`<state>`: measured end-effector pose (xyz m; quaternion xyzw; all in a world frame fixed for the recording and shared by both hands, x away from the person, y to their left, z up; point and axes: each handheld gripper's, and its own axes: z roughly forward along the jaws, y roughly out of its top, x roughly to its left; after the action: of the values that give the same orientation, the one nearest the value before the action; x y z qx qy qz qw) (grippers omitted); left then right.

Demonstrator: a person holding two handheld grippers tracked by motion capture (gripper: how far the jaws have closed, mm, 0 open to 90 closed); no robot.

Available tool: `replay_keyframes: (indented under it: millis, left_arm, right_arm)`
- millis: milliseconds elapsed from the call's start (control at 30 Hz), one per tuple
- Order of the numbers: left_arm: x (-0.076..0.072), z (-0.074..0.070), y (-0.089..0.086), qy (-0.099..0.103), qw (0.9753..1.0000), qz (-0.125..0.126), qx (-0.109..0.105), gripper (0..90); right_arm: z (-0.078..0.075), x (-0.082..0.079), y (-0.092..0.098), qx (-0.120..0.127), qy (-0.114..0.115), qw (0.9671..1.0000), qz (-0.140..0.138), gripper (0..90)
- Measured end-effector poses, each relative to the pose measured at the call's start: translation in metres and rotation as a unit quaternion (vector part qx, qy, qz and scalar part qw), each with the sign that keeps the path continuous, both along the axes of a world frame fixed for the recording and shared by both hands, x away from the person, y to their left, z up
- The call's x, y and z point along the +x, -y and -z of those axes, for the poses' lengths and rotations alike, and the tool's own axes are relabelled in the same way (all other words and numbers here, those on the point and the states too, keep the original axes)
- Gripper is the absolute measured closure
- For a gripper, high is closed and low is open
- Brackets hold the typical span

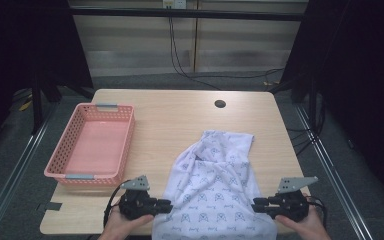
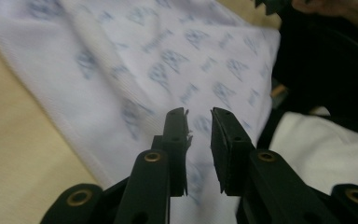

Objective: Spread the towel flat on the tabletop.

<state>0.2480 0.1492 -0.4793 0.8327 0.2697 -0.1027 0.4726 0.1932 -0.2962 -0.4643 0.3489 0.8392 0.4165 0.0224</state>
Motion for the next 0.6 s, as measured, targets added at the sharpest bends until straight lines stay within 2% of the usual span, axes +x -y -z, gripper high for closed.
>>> replay_keyframes:
  millis: [67, 100, 133, 200, 233, 267, 300, 333, 367, 400, 433, 467, 500, 533, 600]
  left_arm:
    - [0.013, -0.001, 0.004, 0.012, 0.9999, -0.009, 0.002, 75.9]
    - [0.013, -0.001, 0.004, 0.012, 0.9999, -0.009, 0.002, 76.2]
    - [0.029, 0.002, 0.012, 0.013, 0.9997, -0.017, 0.009, 76.3]
    - [0.041, 0.007, 0.020, 0.016, 0.9993, -0.028, 0.021, 74.5]
    - [0.041, 0.007, 0.020, 0.016, 0.9993, -0.028, 0.021, 72.8]
    - [0.053, 0.012, 0.029, 0.031, 0.9982, -0.035, 0.038, 70.6]
    - [0.053, 0.012, 0.029, 0.031, 0.9982, -0.035, 0.038, 69.1]
    - [0.064, 0.018, 0.036, 0.019, 0.9985, -0.036, 0.038, 67.7]
    - [0.064, 0.018, 0.036, 0.019, 0.9985, -0.036, 0.038, 67.9]
    - [0.066, 0.020, 0.041, 0.020, 0.9982, -0.030, 0.048, 67.9]
    - [0.065, 0.024, 0.045, 0.022, 0.9969, -0.020, 0.073, 76.3]
    - [0.063, 0.026, 0.045, 0.030, 0.9960, -0.020, 0.082, 81.5]
    - [0.063, 0.026, 0.045, 0.030, 0.9960, -0.020, 0.082, 88.5]
    - [0.062, 0.025, 0.044, 0.023, 0.9961, -0.013, 0.084, 90.0]
    - [0.058, 0.026, 0.041, 0.024, 0.9961, -0.016, 0.084, 90.0]
  right_arm:
    - [-0.001, 0.010, 0.002, 0.002, 0.009, 0.9999, 0.012, 67.0]
    - [-0.001, 0.010, 0.002, 0.002, 0.009, 0.9999, 0.012, 67.0]
    - [-0.001, 0.022, 0.003, -0.001, 0.019, 0.9996, 0.021, 64.6]
    - [0.000, 0.037, 0.003, -0.009, 0.019, 0.9993, 0.030, 62.1]
    - [0.000, 0.043, 0.003, -0.013, 0.020, 0.9993, 0.030, 61.5]
    - [0.000, 0.054, 0.004, -0.017, 0.026, 0.9988, 0.037, 60.0]
    - [0.000, 0.054, 0.004, -0.017, 0.026, 0.9988, 0.037, 60.0]
    - [0.000, 0.069, 0.004, -0.009, 0.027, 0.9984, 0.048, 58.5]
    - [0.000, 0.069, 0.004, -0.009, 0.027, 0.9984, 0.048, 58.5]
    - [-0.001, 0.073, 0.003, -0.008, 0.030, 0.9982, 0.052, 57.2]
    - [-0.001, 0.086, 0.001, -0.004, 0.039, 0.9972, 0.063, 55.2]
    - [-0.001, 0.091, -0.001, -0.002, 0.042, 0.9970, 0.065, 54.6]
    - [-0.001, 0.091, -0.001, -0.002, 0.042, 0.9970, 0.065, 54.6]
    - [0.002, 0.098, -0.004, 0.000, 0.045, 0.9961, 0.076, 52.5]
    - [0.005, 0.103, -0.007, -0.003, 0.058, 0.9946, 0.086, 52.4]
